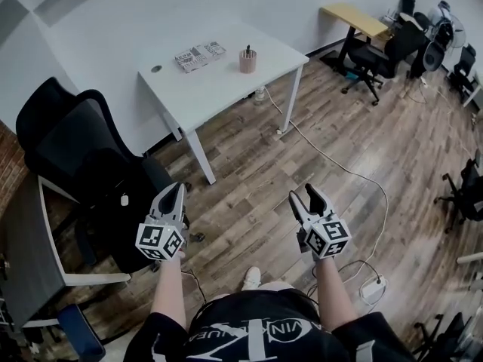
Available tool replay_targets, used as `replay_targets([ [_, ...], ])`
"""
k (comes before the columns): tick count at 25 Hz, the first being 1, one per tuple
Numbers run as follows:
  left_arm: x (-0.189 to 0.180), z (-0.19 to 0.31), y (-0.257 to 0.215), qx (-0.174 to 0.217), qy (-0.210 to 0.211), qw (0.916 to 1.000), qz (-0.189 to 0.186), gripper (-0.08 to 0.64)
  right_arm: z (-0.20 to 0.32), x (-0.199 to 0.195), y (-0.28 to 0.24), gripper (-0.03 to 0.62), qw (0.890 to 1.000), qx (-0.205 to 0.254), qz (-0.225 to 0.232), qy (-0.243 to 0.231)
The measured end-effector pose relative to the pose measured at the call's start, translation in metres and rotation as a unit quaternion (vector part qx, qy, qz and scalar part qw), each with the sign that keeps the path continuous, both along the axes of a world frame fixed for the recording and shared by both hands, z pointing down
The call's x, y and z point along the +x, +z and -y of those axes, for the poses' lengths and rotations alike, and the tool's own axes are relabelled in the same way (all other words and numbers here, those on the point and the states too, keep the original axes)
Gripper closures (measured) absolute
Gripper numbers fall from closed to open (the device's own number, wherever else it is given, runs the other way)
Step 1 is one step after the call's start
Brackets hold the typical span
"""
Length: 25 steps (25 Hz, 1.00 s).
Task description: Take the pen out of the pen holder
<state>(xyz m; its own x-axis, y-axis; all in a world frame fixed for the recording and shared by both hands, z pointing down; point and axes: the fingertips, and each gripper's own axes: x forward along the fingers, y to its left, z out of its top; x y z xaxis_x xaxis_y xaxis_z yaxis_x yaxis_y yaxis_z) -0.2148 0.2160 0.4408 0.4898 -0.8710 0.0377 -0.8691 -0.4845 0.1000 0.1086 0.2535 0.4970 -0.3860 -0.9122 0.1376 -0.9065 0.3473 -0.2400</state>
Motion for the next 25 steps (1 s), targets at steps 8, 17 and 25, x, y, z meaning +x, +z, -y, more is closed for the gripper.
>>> replay_targets([
  [8, 0.024, 0.039, 0.006, -0.004, 0.014, 0.9999, -0.004, 0.546, 0.034, 0.022, -0.001, 0.379, 1.0, -0.001, 0.006, 0.011],
  [17, 0.032, 0.063, 0.016, -0.015, 0.02, 0.9997, -0.004, 0.546, 0.056, 0.022, 0.001, 0.379, 1.0, 0.0, 0.011, 0.007],
  [25, 0.042, 0.088, 0.021, -0.012, 0.027, 0.9995, -0.006, 0.546, 0.077, 0.023, 0.004, 0.379, 1.0, 0.001, 0.002, 0.001],
])
